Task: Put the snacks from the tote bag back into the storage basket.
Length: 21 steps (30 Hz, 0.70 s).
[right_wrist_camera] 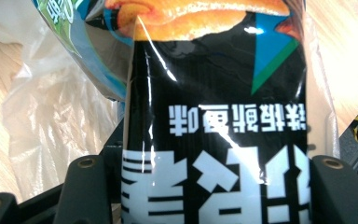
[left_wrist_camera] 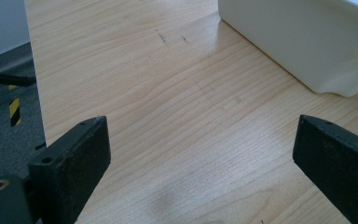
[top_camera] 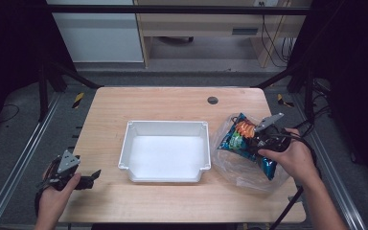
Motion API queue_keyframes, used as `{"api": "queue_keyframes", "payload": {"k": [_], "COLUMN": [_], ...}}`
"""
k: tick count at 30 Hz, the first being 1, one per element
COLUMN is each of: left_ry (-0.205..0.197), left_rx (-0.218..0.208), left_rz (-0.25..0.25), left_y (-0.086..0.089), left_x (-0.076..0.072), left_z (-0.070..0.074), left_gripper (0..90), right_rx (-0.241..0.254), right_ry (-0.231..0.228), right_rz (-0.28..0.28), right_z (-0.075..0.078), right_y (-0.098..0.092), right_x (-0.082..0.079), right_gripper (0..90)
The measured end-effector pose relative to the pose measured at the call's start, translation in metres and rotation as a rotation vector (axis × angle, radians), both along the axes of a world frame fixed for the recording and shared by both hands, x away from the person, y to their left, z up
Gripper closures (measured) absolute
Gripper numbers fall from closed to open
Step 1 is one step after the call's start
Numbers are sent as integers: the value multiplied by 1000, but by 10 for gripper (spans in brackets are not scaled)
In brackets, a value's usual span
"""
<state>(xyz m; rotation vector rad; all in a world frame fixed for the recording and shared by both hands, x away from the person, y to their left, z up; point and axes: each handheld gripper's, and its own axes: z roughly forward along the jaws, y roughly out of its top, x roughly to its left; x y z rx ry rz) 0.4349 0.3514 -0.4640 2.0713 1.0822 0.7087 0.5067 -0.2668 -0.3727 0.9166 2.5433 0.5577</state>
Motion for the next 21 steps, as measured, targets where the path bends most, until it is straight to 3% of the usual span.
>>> {"api": "queue_keyframes", "payload": {"k": [21], "left_ry": [5], "left_rx": [4], "left_rz": [-4], "left_y": [-2], "left_x": [-1], "left_z": [-2], "left_gripper": [33], "right_rx": [29], "right_ry": [-54], "right_rz": [15], "right_z": [12], "right_y": [3], "right_x": [-9], "right_gripper": [414]}}
